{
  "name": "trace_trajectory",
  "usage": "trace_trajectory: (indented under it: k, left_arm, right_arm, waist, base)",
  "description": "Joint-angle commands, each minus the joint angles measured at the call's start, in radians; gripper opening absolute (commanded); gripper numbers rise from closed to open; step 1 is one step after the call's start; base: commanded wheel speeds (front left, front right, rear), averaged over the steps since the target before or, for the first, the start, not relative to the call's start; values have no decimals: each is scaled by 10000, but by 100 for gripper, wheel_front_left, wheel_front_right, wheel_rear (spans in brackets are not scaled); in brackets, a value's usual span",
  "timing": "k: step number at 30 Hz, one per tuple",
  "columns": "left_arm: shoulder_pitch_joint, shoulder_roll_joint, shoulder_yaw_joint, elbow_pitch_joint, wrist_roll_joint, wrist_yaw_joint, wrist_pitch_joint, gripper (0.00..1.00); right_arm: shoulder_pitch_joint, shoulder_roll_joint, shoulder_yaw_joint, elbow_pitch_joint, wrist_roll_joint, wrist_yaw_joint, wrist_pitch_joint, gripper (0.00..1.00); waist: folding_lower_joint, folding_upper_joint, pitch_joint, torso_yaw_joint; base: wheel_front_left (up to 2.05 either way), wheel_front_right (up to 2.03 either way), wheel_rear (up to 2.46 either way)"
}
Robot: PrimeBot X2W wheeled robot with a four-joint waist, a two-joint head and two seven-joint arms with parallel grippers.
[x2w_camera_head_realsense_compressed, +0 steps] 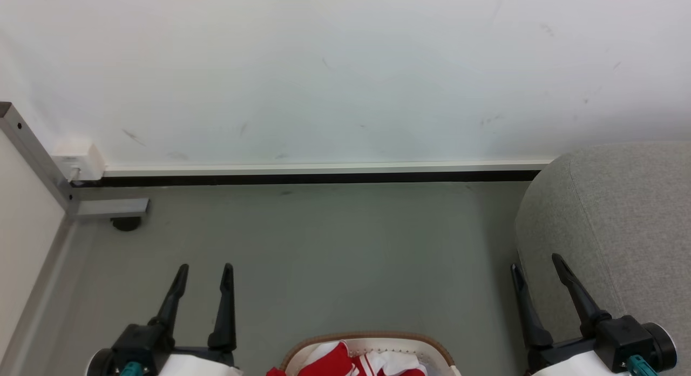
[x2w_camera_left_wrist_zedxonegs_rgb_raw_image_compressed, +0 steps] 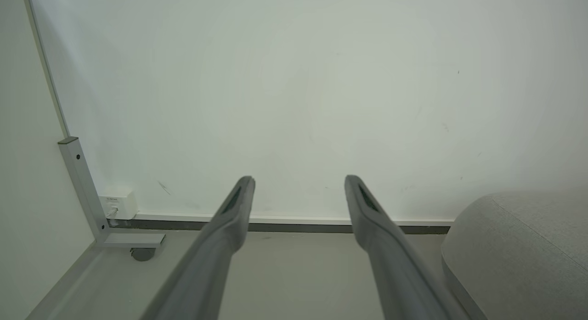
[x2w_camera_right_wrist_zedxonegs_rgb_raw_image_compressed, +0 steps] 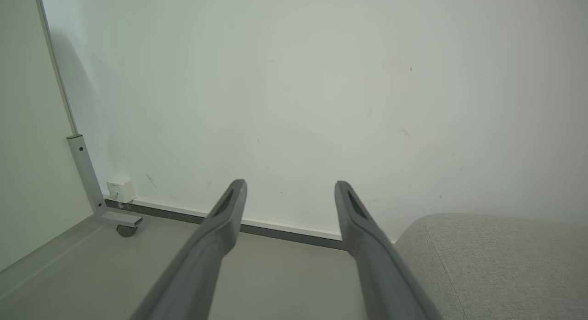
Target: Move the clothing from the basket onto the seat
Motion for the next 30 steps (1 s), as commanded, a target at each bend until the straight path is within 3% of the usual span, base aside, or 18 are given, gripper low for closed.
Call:
trace_trajectory:
  k: [1,14,30]
  left_arm:
    - [45,27,7,2,-34,-1,-11,100]
    - [-53,26,-68,245,63,-74,-10,100]
    - [-772,53,-407,1361,558,-384,-10,100]
  right_arm:
    - [-148,5,5,16,17,-21,1,100]
    - [-184,6,92,52,62,-21,1,100]
    - [-622,-5,132,11,662,-21,1,100]
  waist:
    - [-1,0,15,-17]
    - [-1,0,128,-164]
    - [-1,0,1365,-1180]
  base:
    - [0,0,0]
    - [0,0,0]
    - [0,0,0]
